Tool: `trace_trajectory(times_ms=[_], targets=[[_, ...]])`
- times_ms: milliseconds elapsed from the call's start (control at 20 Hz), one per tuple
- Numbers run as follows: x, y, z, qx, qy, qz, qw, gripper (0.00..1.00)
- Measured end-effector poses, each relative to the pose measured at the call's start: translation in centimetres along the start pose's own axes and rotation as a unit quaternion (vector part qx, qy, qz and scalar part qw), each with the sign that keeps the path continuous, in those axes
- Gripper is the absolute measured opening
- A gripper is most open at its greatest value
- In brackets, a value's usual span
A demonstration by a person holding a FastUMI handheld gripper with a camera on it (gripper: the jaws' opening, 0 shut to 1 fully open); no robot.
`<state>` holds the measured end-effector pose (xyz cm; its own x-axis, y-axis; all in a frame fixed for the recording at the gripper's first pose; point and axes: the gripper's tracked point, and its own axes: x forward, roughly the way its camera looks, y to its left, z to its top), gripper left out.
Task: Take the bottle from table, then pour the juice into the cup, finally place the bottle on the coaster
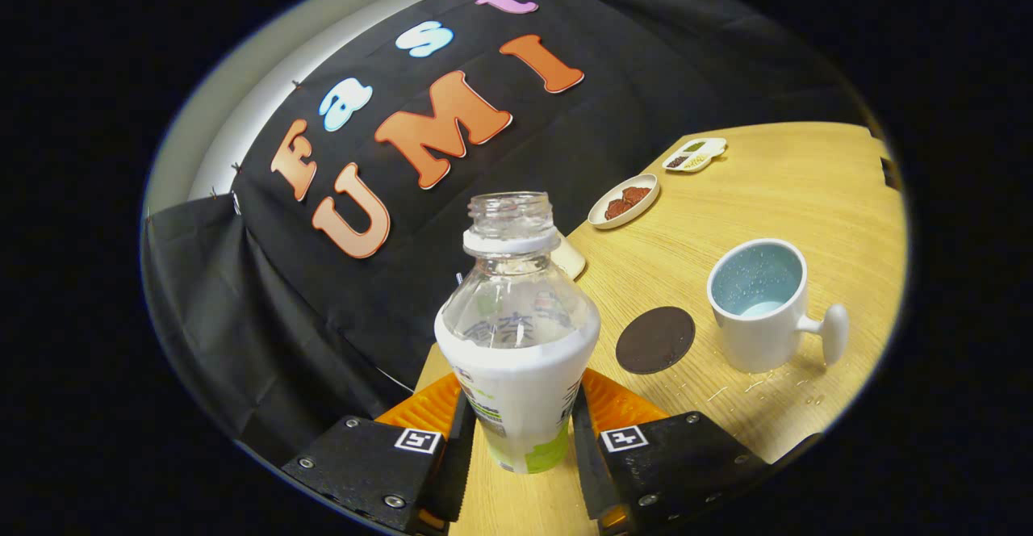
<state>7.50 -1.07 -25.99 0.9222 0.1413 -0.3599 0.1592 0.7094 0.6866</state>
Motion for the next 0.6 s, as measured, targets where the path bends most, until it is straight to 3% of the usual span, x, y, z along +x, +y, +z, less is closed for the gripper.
trace_trajectory(times_ms=[200, 600], targets=[[0.3, -0.1, 0.6, 0.081, -0.004, 0.011, 0.997, 0.57], [0.5, 0.4, 1.7, 0.240, -0.022, 0.044, 0.969, 0.57]])
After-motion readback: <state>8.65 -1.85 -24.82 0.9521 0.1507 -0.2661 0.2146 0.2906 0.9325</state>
